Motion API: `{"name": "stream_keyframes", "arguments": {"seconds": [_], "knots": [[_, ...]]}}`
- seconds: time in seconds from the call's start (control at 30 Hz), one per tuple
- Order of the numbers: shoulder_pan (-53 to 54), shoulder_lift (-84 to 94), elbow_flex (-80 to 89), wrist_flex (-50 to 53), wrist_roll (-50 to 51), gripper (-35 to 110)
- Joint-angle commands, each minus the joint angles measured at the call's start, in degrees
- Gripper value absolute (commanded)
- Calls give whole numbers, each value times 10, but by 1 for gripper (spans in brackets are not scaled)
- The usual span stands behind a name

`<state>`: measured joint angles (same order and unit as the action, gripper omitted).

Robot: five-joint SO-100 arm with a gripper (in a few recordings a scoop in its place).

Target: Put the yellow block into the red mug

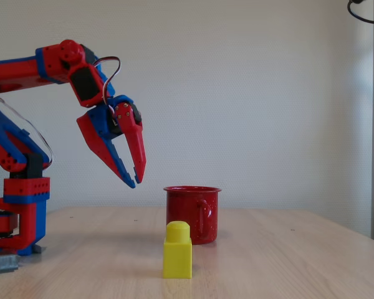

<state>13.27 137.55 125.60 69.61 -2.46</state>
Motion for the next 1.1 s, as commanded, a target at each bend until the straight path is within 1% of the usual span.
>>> {"name": "stream_keyframes", "arguments": {"seconds": [0.0,0.23,0.4,0.53,0.67,0.77,0.87,1.07], "knots": [[18,-27,-83,24,-8,0],[40,-133,-178,64,-17,1],[45,-171,-192,73,-40,18],[41,-189,-185,61,-65,24],[39,-211,-174,42,-98,25],[42,-232,-166,24,-105,26],[46,-254,-156,8,-106,32],[46,-288,-144,-18,-110,31]]}}
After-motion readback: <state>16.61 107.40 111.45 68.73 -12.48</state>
